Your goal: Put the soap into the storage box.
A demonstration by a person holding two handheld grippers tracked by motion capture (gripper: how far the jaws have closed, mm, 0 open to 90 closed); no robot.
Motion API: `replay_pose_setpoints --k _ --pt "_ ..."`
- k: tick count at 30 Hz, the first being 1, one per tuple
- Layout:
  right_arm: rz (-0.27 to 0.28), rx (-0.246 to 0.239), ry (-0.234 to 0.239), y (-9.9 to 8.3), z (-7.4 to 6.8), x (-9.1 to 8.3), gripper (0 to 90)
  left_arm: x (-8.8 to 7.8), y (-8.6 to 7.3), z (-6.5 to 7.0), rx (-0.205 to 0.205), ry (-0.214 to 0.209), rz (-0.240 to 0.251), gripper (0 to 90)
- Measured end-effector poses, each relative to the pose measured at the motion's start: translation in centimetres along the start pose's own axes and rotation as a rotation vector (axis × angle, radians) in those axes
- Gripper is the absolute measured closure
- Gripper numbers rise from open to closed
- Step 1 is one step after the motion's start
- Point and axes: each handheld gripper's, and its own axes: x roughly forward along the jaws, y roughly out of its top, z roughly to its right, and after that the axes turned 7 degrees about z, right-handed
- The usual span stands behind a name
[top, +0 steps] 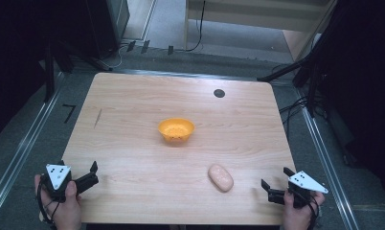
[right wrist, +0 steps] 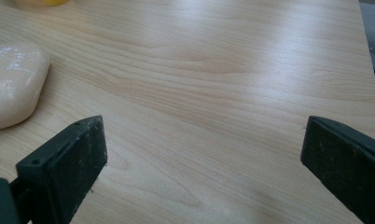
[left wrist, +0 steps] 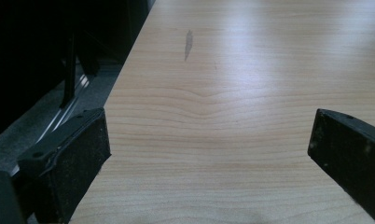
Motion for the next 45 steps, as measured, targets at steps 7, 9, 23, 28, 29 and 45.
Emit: replay_pose_setpoints --k 7,9,23,28,29,45 --pt "-0.032 0.010 0.004 0.1 0.1 0.3 1.1 0.0 0.0 0.1 0.007 0.001 0.001 0.0" --pt "-0.040 0.016 0.003 0.1 0.2 0.4 1.1 0.0 0.0 0.1 0.006 -0.002 0.005 0.0" --pt "-0.189 -0.030 0.114 2.9 -2.0 1.2 1.1 0.1 0.0 0.5 0.035 0.001 -0.017 0.0" --pt "-0.269 -0.056 0.135 3.6 -2.7 2.0 1.5 0.2 0.0 0.5 0.046 -0.013 -0.019 0.0" --pt "-0.279 -0.060 0.136 3.7 -2.8 2.2 1.6 0.2 0.0 0.5 0.044 -0.012 -0.022 0.0" --pt "-0.373 -0.092 0.181 5.2 -4.1 3.2 4.3 0.2 0.0 0.8 0.072 -0.013 -0.030 0.0"
